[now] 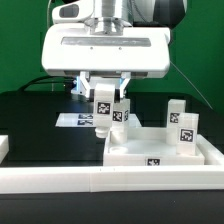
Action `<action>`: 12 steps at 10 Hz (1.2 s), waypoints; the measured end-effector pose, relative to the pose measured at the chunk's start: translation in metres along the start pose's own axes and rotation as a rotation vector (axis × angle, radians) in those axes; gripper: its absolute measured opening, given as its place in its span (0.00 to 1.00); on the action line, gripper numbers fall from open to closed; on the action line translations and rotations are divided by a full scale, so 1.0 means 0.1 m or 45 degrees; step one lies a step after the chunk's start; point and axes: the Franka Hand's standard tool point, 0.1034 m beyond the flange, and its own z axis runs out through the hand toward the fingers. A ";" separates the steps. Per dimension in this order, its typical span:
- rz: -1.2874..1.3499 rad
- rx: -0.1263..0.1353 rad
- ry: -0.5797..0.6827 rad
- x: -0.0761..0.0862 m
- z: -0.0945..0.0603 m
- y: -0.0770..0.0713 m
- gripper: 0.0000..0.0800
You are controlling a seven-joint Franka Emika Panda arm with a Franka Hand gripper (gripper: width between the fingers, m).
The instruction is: Assemble square table
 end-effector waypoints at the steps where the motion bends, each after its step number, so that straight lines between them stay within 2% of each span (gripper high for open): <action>1: 0.000 0.000 0.000 0.00 0.00 0.00 0.36; 3: -0.002 0.001 -0.003 -0.01 0.01 -0.01 0.36; 5: -0.018 0.026 -0.014 -0.05 0.06 -0.17 0.36; 6: -0.026 0.032 -0.008 -0.01 0.06 -0.20 0.36; 8: -0.031 0.027 -0.009 -0.01 0.08 -0.10 0.36; 11: -0.033 0.026 -0.002 -0.01 0.09 -0.11 0.36; 12: -0.036 0.009 0.038 -0.01 0.09 -0.09 0.36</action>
Offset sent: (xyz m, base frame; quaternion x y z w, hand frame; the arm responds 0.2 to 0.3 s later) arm 0.0033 0.0448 -0.0115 0.0738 0.0116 0.0453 0.9962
